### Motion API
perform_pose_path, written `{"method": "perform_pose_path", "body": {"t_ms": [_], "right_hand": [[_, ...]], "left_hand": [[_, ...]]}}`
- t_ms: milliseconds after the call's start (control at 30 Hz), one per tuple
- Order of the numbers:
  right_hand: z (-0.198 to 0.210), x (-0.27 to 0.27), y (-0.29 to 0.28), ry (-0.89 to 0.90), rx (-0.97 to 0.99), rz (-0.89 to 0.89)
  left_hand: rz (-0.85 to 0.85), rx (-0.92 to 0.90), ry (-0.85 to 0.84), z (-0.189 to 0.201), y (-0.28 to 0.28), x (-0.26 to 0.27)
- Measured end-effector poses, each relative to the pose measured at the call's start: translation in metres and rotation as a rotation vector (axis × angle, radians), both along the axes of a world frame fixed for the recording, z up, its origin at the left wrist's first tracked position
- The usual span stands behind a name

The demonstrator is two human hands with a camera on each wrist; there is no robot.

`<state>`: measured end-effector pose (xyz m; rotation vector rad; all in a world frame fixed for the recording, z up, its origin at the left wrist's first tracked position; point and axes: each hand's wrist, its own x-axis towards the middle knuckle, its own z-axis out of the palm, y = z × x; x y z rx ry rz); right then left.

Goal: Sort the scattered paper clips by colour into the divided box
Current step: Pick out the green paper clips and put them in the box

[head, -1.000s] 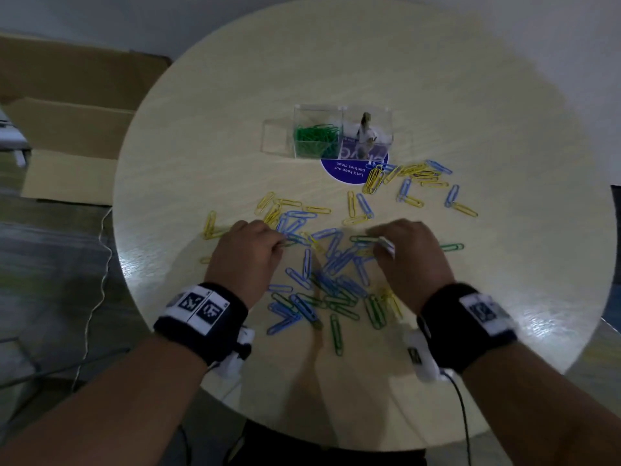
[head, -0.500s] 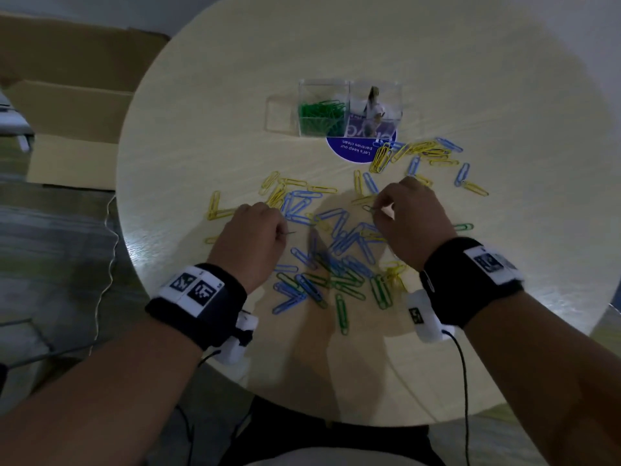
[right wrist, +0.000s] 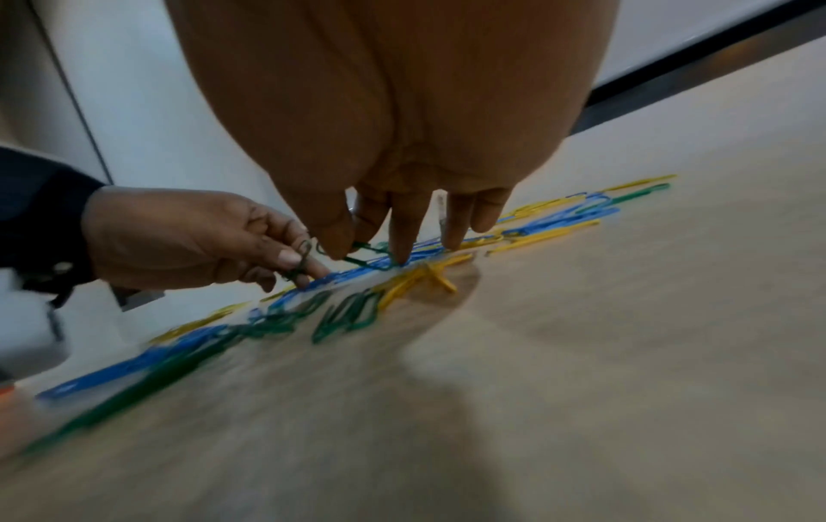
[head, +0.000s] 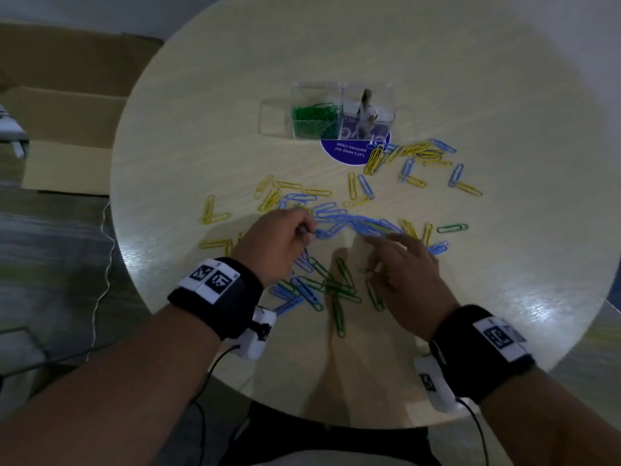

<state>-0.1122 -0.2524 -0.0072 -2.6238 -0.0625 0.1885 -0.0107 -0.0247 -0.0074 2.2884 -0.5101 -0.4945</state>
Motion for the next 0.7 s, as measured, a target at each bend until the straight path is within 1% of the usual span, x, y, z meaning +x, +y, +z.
{"method": "perform_pose_path", "body": {"t_ms": [33, 67, 133, 200, 267, 333, 367, 433, 533, 600, 700], "right_hand": [[0.0, 0.006, -0.002, -0.008, 0.027, -0.011], [0.001, 0.01, -0.004, -0.029, 0.052, -0.024], [0.006, 0.013, -0.007, -0.108, 0.078, -0.081], [0.012, 0.009, -0.006, -0.143, 0.13, -0.162], [0.016, 0.001, 0.002, -0.095, 0.226, -0.179], [0.015, -0.007, 0.015, -0.013, 0.267, -0.088], [0.013, -0.01, 0.02, 0.02, 0.264, -0.029], [0.007, -0.013, 0.028, 0.056, 0.229, 0.057], [0.002, -0.006, 0.031, 0.054, 0.19, 0.059], [0.003, 0.002, 0.03, 0.03, 0.217, 0.001], [0.01, 0.012, 0.022, -0.043, 0.269, -0.167]], "left_hand": [[0.045, -0.018, 0.006, 0.003, 0.001, 0.002], [0.068, -0.026, -0.024, 0.007, 0.003, 0.002], [0.045, -0.005, -0.121, 0.014, 0.008, -0.005], [-0.052, 0.043, -0.144, 0.018, 0.013, -0.021], [-0.198, 0.108, -0.135, 0.015, 0.022, -0.044], [-0.324, 0.161, -0.172, 0.007, 0.033, -0.061], [-0.356, 0.165, -0.194, 0.002, 0.04, -0.066], [-0.367, 0.159, -0.223, 0.0, 0.051, -0.068], [-0.37, 0.162, -0.224, 0.0, 0.064, -0.062], [-0.326, 0.15, -0.205, 0.003, 0.07, -0.055], [-0.188, 0.102, -0.223, 0.01, 0.06, -0.043]]}}
